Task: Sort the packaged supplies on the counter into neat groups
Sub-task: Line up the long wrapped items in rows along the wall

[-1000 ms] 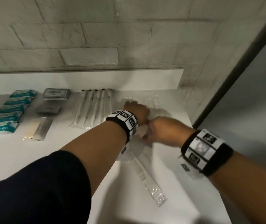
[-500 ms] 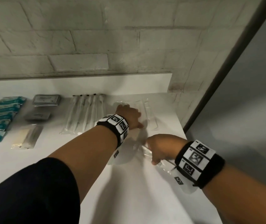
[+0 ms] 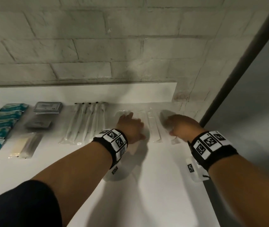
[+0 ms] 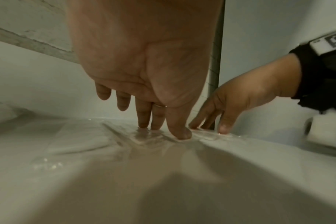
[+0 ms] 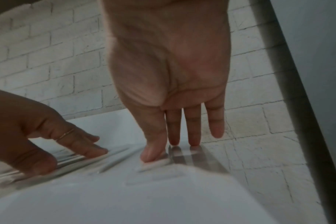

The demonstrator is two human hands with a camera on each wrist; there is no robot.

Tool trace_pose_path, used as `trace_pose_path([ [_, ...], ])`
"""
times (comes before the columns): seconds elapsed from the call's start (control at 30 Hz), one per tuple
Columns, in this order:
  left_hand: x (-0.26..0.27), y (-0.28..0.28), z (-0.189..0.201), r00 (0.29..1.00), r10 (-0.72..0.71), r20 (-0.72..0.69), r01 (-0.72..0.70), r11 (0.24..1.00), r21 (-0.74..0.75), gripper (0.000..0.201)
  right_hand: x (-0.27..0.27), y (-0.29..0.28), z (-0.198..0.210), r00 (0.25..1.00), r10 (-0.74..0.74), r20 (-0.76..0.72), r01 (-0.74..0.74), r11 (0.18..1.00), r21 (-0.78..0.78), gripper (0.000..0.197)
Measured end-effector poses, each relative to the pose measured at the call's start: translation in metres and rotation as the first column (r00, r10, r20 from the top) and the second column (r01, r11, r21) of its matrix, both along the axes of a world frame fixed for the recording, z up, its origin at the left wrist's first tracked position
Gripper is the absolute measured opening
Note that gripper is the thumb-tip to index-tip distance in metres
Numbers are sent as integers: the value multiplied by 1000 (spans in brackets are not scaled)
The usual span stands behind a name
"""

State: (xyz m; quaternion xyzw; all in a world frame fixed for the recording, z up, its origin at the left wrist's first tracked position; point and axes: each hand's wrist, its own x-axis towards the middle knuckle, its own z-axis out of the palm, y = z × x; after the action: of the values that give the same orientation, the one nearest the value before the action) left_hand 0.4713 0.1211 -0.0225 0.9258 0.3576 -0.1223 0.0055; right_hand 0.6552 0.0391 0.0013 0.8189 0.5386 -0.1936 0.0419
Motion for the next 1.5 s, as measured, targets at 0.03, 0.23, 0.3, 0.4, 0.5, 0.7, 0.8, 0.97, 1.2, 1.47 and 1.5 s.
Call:
trace_pose_path([
  [0.03,0,-1,0,1000,6,20,-6,1000,3,66,1,-2,-1,997,69,40,-67,996,-52,54],
  [0.23,26,-14,2,992,-4,123,9,999,-39,66,1,0,-4,979,143,142,-134,989,-70,52],
  [0.3,37,-22,0,997,-16,81,21,998,-62,62,-1,1,-6,983,113,144,-104,992,-68,50],
  [0.4,44,-26,-2,998,-9,57,13,997,-77,62,3,0,-7,988,102,119,-95,993,-63,48],
  [0.5,45,-25,-1,998,-6,66,11,997,-75,64,9,0,-3,988,111,110,-107,993,-41,54],
  [0.7,43,-27,-6,997,11,73,-4,996,-90,62,14,-4,-7,983,170,67,-165,984,-68,75],
  [0.8,44,-27,-7,997,4,77,3,996,-93,63,14,-5,-6,982,180,63,-175,982,-71,74],
  [0.97,43,-28,-7,996,14,83,-5,995,-100,62,15,-8,-8,981,192,28,-190,979,-72,72],
  [1.2,43,-29,-6,997,14,77,-6,994,-107,63,14,-11,-7,985,170,4,-169,984,-52,71],
  [1.47,37,-32,-10,988,15,151,-3,997,-80,66,13,-16,-3,988,121,-92,-123,992,-18,73],
  [1.5,34,-32,-10,985,20,172,-9,998,-66,68,14,-17,-2,987,104,-119,-106,994,-13,74],
])
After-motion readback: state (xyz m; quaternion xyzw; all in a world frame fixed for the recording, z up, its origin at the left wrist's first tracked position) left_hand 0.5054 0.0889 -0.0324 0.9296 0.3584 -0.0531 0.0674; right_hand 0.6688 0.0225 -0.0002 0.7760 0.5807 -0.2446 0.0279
